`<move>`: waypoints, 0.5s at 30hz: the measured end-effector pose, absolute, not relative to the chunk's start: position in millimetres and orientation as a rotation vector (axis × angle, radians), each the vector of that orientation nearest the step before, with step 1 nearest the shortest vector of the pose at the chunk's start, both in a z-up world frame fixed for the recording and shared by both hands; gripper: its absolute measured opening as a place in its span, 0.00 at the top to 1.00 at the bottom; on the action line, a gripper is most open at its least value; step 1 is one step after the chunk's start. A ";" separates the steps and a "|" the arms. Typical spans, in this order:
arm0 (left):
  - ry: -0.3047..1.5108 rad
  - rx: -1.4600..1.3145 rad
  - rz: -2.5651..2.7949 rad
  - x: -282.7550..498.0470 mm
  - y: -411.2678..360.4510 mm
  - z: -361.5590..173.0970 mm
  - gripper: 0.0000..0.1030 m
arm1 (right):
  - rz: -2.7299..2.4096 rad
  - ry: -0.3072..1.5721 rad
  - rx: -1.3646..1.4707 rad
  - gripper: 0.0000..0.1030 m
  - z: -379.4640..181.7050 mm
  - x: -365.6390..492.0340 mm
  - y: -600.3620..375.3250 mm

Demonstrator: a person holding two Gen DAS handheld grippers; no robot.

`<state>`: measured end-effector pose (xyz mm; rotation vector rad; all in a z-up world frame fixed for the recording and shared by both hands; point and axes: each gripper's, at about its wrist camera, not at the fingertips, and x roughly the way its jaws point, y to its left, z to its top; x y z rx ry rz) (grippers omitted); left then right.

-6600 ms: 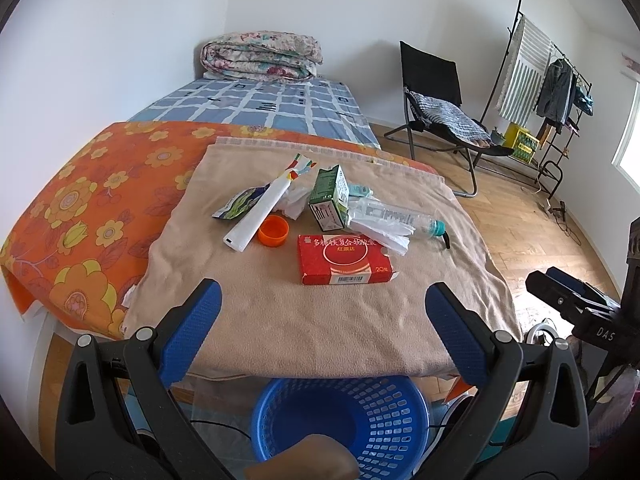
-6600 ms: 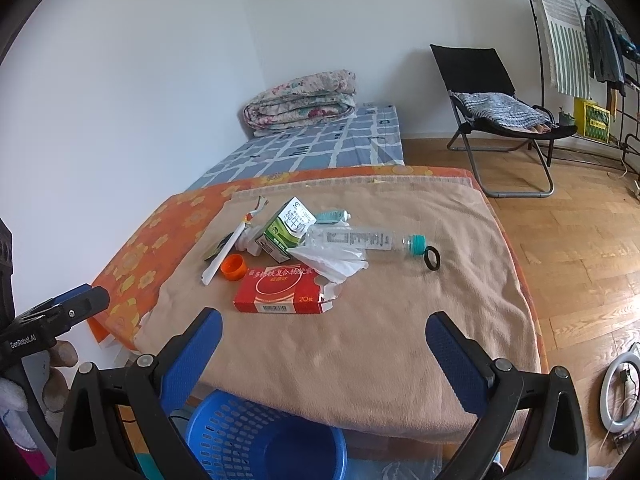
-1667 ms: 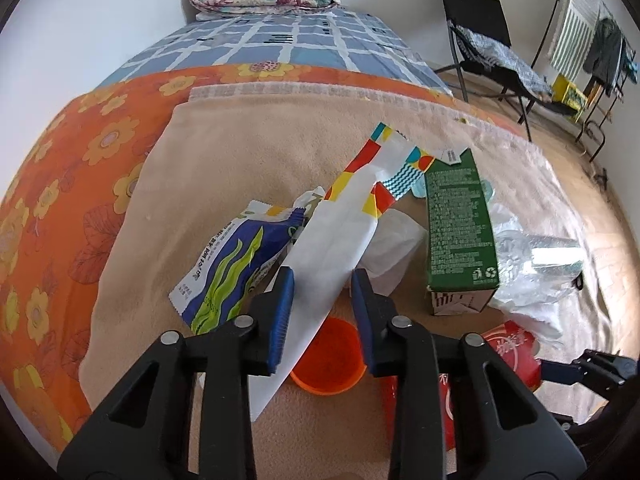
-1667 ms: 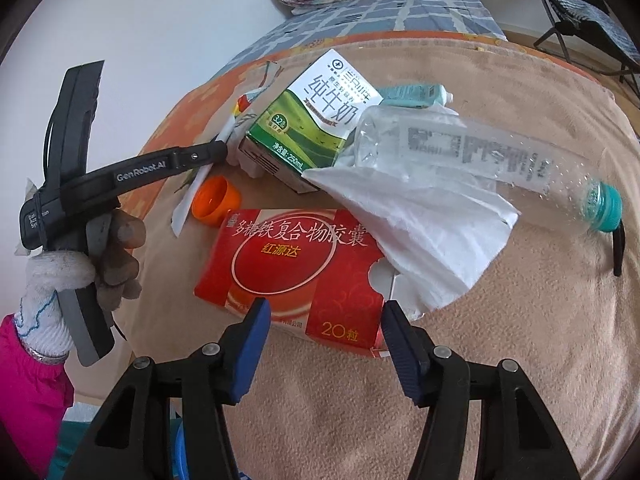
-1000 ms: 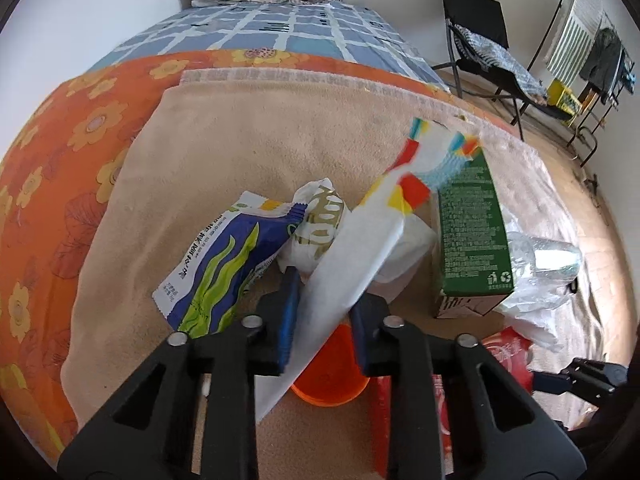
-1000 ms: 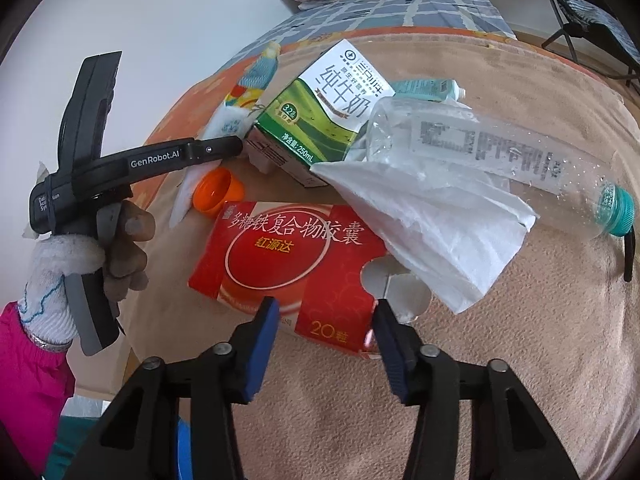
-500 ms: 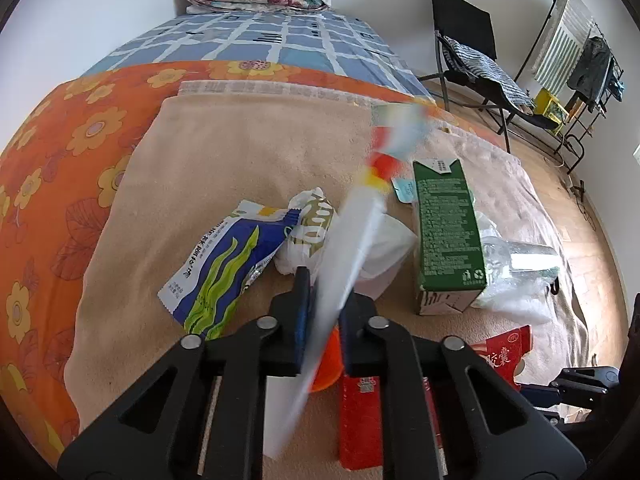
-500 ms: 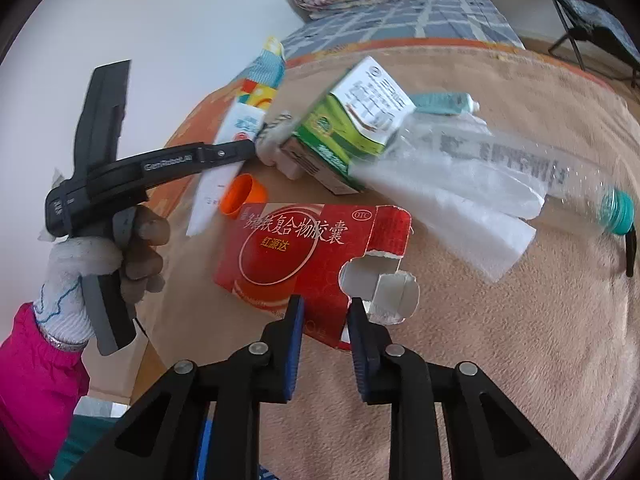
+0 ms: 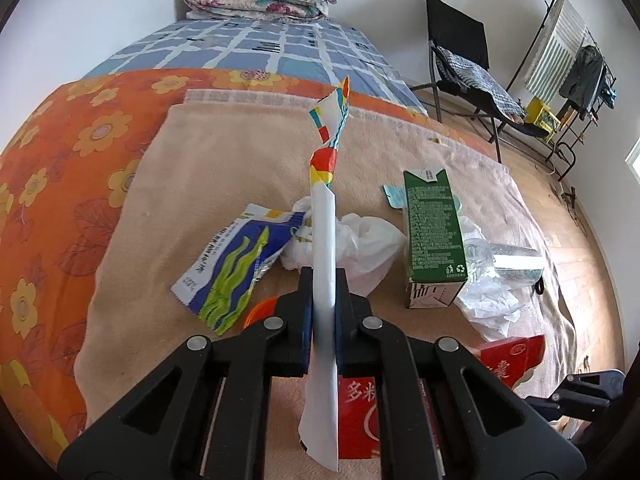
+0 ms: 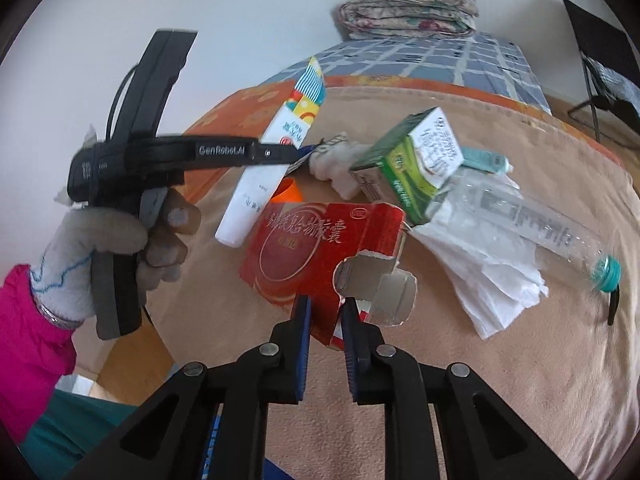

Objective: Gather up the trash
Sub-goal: 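Close left tool on the white tube while right tool grasps the red box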

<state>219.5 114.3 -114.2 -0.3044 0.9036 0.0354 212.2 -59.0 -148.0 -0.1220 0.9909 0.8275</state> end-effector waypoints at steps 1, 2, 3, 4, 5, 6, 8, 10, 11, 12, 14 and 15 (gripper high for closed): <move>0.903 -0.307 0.038 217.9 116.2 -113.5 0.94 | 0.828 0.990 -0.142 0.80 -149.0 210.1 -53.9; 0.903 -0.310 0.042 216.0 118.5 -112.7 0.94 | 0.831 0.991 -0.153 0.78 -149.8 208.2 -50.6; 0.901 -0.312 0.044 214.7 119.9 -112.2 0.94 | 0.834 0.989 -0.158 0.78 -150.0 207.0 -49.4; 0.900 -0.313 0.046 213.2 122.1 -111.5 0.94 | 0.835 0.978 -0.167 0.82 -149.3 205.1 -45.8; 0.899 -0.314 0.049 211.2 124.2 -110.6 0.94 | 0.843 0.969 -0.174 0.85 -147.7 203.1 -43.4; 0.895 -0.316 0.052 208.3 126.8 -109.0 0.94 | 0.847 0.962 -0.181 0.87 -146.4 201.2 -41.7; 0.887 -0.320 0.055 203.6 130.9 -105.9 0.94 | 0.850 0.948 -0.200 0.91 -142.1 197.3 -38.2; 0.877 -0.328 0.060 197.4 136.1 -101.4 0.94 | 0.859 0.943 -0.206 0.92 -139.1 194.3 -36.9; 0.873 -0.330 0.062 194.7 138.6 -99.6 0.94 | 0.860 0.941 -0.210 0.93 -137.7 192.6 -36.9; 0.868 -0.332 0.064 190.9 141.0 -97.1 0.94 | 0.861 0.940 -0.211 0.93 -136.3 190.8 -37.3; 0.857 -0.339 0.067 181.8 145.3 -91.3 0.94 | 0.865 0.935 -0.215 0.95 -132.3 186.5 -38.1; 0.852 -0.342 0.067 178.0 147.1 -88.8 0.94 | 0.864 0.929 -0.222 0.95 -130.1 183.4 -37.5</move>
